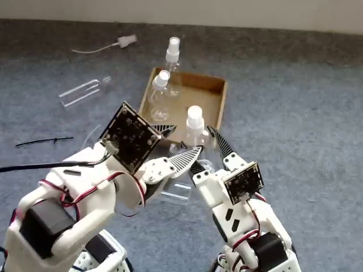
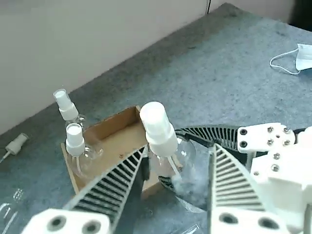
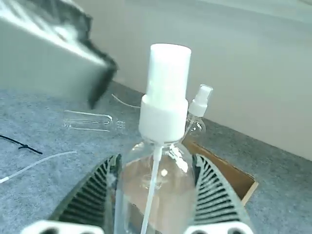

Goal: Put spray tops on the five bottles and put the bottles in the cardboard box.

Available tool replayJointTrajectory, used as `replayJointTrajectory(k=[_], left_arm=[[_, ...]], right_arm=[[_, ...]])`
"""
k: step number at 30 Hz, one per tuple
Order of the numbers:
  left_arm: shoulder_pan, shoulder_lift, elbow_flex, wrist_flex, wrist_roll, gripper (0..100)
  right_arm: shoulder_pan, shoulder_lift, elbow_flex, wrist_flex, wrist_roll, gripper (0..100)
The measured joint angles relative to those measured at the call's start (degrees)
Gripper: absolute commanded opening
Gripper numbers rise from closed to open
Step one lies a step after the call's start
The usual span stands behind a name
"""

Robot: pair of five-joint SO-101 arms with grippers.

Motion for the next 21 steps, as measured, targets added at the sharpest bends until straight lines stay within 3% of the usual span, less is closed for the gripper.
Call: replayJointTrajectory(k=[11, 21], left_arm=[[-0.3, 5.5, -8.8, -3.7, -2.5, 17], [-7.0, 16.6, -8.9, -6.6, -2.5, 17]], right_arm=[[0.2, 0.0, 0.0, 0.0, 0.0, 0.4], [0.2, 0.0, 0.0, 0.1, 0.0, 0.4]])
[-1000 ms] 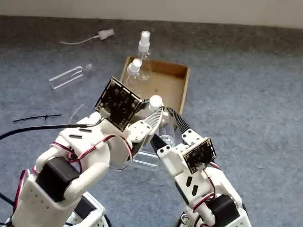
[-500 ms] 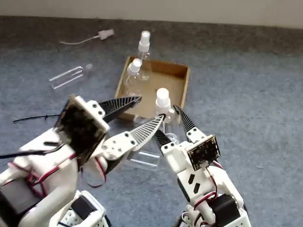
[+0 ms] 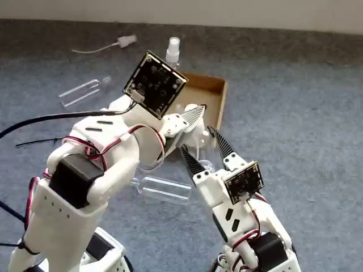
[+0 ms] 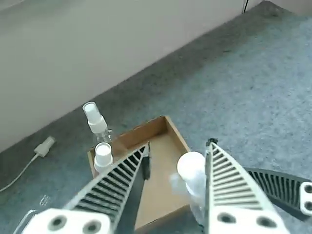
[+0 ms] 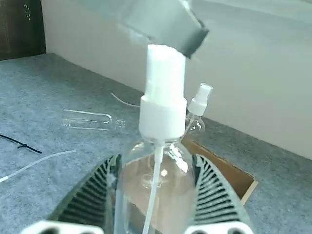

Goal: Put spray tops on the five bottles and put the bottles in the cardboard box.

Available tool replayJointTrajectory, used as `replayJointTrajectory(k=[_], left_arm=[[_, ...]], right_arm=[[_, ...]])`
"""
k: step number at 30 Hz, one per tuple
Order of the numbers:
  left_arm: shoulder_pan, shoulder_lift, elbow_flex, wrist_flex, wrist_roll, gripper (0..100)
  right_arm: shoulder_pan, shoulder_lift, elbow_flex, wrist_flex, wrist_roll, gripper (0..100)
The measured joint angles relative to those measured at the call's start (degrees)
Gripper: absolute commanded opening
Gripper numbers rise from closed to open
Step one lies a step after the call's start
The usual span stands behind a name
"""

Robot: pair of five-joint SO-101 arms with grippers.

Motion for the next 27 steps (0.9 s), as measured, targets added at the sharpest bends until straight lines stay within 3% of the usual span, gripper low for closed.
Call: replayJointTrajectory(k=[12, 20, 25, 27], left_arm=[[-0.5, -2.9, -1.5, 2.2, 0.0, 17], [-17.6, -8.1, -1.6, 8.4, 0.0, 18], [-19.0, -12.0, 6.1, 12.3, -4.8, 19], [-19.4, -12.7, 12.0, 10.5, -5.6, 24]], right_arm=[[0.0, 0.0, 0.0, 0.0, 0.0, 0.4], [3.8, 0.6, 0.0, -2.6, 0.0, 0.4], [8.3, 13.0, -4.8, -9.6, -2.0, 0.4], [8.2, 20.6, -10.2, -10.2, -4.9, 0.4]])
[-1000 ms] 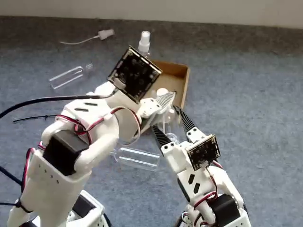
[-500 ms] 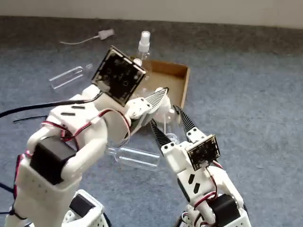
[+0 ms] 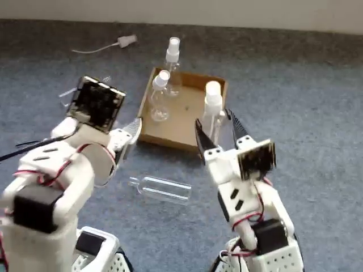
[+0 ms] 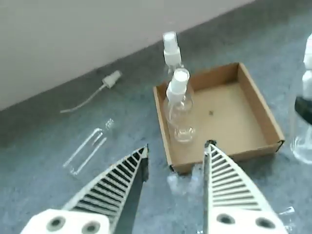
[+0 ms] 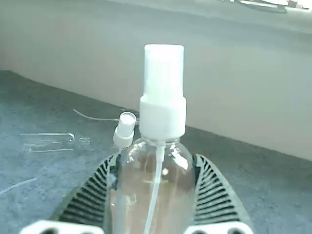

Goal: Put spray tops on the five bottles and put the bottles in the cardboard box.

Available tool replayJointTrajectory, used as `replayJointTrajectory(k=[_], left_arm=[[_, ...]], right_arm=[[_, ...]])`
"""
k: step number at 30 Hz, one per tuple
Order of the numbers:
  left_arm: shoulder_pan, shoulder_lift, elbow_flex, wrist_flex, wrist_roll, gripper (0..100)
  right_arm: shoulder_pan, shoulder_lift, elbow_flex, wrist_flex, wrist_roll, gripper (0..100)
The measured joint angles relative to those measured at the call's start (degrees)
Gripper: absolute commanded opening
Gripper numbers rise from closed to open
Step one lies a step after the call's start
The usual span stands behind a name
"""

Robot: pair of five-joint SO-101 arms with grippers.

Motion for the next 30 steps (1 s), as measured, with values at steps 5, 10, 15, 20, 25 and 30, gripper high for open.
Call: replayJointTrajectory(k=[5, 10, 15, 20, 25, 30], left_arm=[[0.1, -6.0, 16.5, -9.5, -0.3, 32], [3.3, -18.2, 30.8, -18.0, 0.4, 31], [3.3, -31.6, 41.5, -24.2, 4.0, 31], [0.8, -41.8, 50.4, -27.4, 4.3, 29], [-2.5, -43.0, 56.4, -31.9, 4.3, 28], [-2.9, -43.1, 57.1, -32.0, 4.4, 28]], right_arm=[[-1.5, 20.2, -15.9, -0.2, -5.6, 0.4], [-7.8, 32.3, -25.6, -0.2, -7.6, 0.4], [-15.6, 34.4, -26.5, -0.2, -7.7, 0.4], [-18.7, 34.6, -26.4, -0.1, -7.7, 0.4], [-19.9, 34.5, -26.5, 6.0, -7.8, 0.4], [-19.9, 34.5, -26.5, 7.8, -7.9, 0.4]])
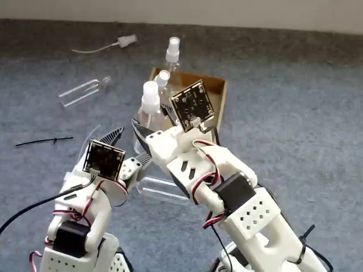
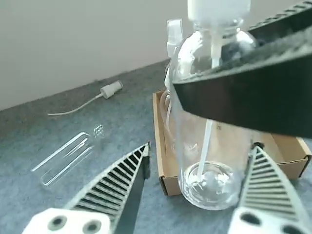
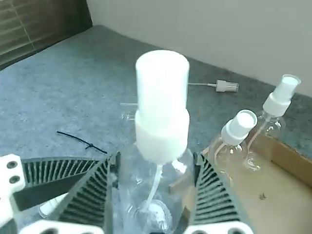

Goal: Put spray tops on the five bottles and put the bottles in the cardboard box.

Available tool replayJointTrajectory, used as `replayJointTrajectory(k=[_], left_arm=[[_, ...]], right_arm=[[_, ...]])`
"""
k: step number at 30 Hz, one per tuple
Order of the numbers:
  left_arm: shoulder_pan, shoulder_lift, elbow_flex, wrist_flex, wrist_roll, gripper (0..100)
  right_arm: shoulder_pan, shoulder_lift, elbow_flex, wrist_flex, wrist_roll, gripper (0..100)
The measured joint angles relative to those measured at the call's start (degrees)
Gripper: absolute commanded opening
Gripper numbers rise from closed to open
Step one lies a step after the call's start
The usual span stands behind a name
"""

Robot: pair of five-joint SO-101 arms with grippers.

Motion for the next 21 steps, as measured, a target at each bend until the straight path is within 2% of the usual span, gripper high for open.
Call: replayJointTrajectory(k=[10, 15, 21], left_arm=[[0.0, -0.1, 0.0, 0.0, 0.0, 28], [-0.8, -0.8, 0.0, -0.6, -0.1, 28], [-11.7, -1.1, -0.6, -1.2, -1.4, 27]], right_arm=[[0.0, 0.3, 0.0, 0.5, 0.0, 0.4], [6.4, 5.2, 0.0, -6.6, 0.0, 0.4], [9.3, 16.5, -0.7, -14.7, 0.0, 0.4]])
